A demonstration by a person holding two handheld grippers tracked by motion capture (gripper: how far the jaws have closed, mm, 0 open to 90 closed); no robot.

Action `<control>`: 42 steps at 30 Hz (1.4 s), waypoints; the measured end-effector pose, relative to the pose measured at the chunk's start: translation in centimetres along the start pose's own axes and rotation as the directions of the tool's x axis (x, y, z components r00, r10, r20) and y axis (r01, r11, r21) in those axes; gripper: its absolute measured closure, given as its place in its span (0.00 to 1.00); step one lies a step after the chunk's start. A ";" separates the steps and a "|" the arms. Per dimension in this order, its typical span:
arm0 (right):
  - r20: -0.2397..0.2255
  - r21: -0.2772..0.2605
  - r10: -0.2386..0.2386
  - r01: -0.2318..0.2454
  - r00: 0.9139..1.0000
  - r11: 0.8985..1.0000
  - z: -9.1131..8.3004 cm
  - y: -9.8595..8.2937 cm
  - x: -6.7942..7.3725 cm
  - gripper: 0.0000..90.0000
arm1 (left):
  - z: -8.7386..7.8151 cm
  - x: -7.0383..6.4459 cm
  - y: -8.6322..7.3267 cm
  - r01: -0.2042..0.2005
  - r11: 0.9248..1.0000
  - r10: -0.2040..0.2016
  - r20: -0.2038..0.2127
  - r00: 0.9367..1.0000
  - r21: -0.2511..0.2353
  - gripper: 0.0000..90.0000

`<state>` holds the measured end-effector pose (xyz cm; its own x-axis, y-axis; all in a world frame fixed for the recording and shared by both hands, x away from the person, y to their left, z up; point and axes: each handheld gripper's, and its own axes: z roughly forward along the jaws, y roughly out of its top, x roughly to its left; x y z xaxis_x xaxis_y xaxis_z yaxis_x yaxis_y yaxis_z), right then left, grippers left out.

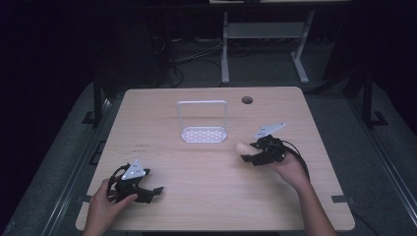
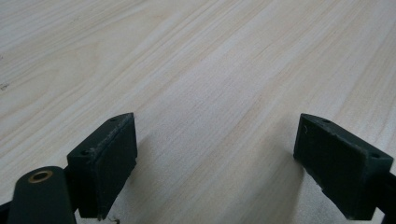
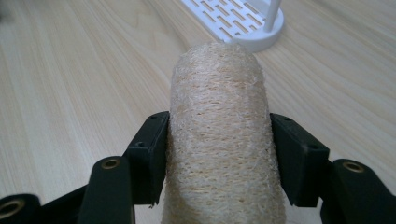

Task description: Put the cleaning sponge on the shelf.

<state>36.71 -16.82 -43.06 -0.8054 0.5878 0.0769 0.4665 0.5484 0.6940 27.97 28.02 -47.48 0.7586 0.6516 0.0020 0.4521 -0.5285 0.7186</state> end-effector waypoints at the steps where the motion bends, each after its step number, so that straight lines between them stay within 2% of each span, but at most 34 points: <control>1: 0.000 0.002 0.000 0.000 1.000 1.000 0.1 0.2 0.1 0.46 | 0.0 0.0 0.0 0.001 1.000 -0.001 0.000 1.000 0.000 0.14; 17: -0.011 -0.016 -0.034 0.034 0.999 0.999 2.5 3.2 1.2 0.46 | 0.0 0.0 0.0 0.004 1.000 -0.004 0.000 1.000 -0.002 0.14; 29: 0.002 -0.026 -0.023 0.023 1.000 0.999 3.9 4.0 1.4 0.46 | 0.0 0.0 0.0 0.004 1.000 -0.004 0.000 1.000 -0.002 0.14; 42: 0.013 -0.033 -0.032 0.032 0.999 0.999 5.1 6.2 2.2 0.46 | 0.0 0.0 0.0 0.001 1.000 -0.001 0.000 1.000 -0.002 0.14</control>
<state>39.69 -9.11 -42.25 -0.8148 0.5780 0.0452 0.4282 0.5473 0.7191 27.98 28.00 -47.49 0.7579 0.6524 0.0013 0.4519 -0.5265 0.7201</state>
